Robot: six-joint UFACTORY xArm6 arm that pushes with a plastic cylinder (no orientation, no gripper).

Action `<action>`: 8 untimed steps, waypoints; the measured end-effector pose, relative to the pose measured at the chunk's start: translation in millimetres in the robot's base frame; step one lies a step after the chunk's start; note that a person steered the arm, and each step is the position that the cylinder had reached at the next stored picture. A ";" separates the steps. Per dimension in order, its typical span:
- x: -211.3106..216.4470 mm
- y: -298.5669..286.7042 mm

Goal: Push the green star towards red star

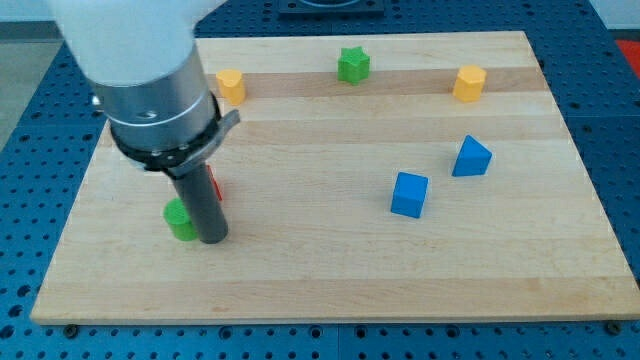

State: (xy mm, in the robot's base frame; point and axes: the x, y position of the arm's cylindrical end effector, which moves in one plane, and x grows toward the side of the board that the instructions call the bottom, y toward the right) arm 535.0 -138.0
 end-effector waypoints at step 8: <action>-311.9 215.6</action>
State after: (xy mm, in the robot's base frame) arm 223.2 77.7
